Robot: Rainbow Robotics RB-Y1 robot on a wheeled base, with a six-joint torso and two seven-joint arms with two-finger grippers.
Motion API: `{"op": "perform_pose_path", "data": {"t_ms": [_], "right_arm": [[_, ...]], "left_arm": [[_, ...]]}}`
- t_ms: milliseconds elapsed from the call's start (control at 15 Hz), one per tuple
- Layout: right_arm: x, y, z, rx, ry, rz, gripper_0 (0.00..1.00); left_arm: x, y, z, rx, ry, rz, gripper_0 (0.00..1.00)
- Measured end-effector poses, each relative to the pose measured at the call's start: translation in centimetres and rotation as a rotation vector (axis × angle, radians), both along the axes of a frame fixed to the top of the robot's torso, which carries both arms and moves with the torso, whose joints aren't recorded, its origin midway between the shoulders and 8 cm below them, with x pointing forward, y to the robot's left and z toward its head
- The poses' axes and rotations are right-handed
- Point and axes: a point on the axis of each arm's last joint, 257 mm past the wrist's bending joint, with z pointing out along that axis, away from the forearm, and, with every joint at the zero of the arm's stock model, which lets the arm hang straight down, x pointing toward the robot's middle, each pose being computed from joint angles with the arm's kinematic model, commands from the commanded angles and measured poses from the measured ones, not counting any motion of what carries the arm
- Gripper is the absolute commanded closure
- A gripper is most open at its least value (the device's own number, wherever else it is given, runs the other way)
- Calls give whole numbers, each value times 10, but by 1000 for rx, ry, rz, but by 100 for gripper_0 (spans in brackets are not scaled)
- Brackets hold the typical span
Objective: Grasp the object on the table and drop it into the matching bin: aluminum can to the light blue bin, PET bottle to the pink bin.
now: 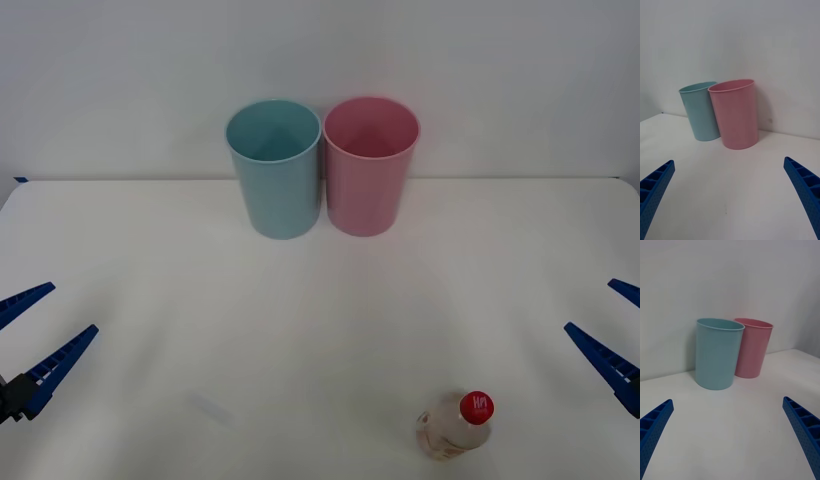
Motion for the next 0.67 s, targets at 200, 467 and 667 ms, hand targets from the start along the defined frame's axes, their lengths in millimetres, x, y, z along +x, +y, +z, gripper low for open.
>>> {"op": "perform_pose_path", "data": {"t_ms": [200,467,667], "right_arm": [[-1,-2,-3,5,7,-8,0],[-4,-7,-8,-3,18,-20,0],[-10,-3,-10,-26,29,16,0]], "left_arm": [[0,0,0,0,0,0,0],[0,0,0,0,0,0,0],[0,0,0,0,0,0,0]]}}
